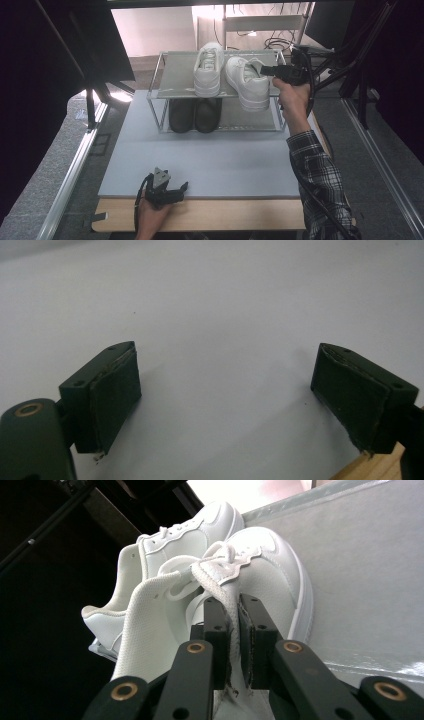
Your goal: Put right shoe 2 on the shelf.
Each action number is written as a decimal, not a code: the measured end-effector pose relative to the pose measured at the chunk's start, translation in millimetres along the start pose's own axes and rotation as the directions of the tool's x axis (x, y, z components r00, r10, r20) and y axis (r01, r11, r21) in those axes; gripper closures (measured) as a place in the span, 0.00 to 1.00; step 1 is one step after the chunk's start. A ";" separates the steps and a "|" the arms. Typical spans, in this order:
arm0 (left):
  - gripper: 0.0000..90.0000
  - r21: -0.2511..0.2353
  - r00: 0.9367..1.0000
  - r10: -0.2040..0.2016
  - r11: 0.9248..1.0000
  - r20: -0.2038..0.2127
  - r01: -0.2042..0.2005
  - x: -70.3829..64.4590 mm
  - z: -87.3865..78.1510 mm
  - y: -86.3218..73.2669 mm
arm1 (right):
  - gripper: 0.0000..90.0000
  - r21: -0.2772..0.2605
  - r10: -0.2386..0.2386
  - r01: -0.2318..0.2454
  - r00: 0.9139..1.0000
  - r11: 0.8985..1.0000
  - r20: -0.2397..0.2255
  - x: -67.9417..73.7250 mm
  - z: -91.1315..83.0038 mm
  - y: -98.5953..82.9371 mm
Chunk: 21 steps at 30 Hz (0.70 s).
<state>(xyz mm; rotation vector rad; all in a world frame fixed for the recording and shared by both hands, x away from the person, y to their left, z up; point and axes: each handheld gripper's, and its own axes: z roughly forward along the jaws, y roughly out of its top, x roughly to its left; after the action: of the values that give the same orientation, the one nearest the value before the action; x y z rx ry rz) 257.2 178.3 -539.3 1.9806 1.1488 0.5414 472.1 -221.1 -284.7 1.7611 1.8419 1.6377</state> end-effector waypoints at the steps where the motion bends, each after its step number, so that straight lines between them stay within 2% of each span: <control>1: 0.14 0.000 1.000 0.000 1.000 0.000 0.000 0.0 0.0 0.0 | 0.92 0.000 0.000 0.000 1.000 1.000 0.000 0.0 0.0 0.0; 3: 0.14 -0.002 1.000 0.000 1.000 0.001 0.000 0.0 0.1 -0.1 | 0.89 -0.019 0.014 -0.015 1.000 1.000 -0.024 -3.6 4.6 -4.8; 6: 0.14 -0.002 1.000 0.000 1.000 0.001 0.000 -0.1 0.1 -0.1 | 0.83 -0.017 0.013 -0.014 0.998 1.000 -0.057 -6.2 4.9 -5.0; 8: 0.14 0.000 1.000 0.000 1.000 0.000 0.000 0.0 0.0 0.0 | 0.77 -0.006 -0.009 0.009 0.998 1.000 -0.066 -6.5 3.5 -3.7; 15: 0.14 -0.002 1.000 0.000 1.000 0.001 0.000 0.0 0.1 -0.1 | 0.60 0.008 -0.057 0.058 0.997 0.998 -0.054 -6.9 -5.8 -5.1; 21: 0.14 -0.003 1.000 0.000 1.000 0.000 0.000 0.0 0.2 -0.1 | 0.53 -0.036 -0.069 0.067 0.996 0.997 -0.050 -15.7 -20.8 -7.4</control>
<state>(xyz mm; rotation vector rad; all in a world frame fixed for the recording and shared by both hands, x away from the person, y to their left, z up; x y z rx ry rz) 257.2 178.3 -539.5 1.9783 1.1470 0.5425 457.9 -243.6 -290.2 1.6389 1.8621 1.6940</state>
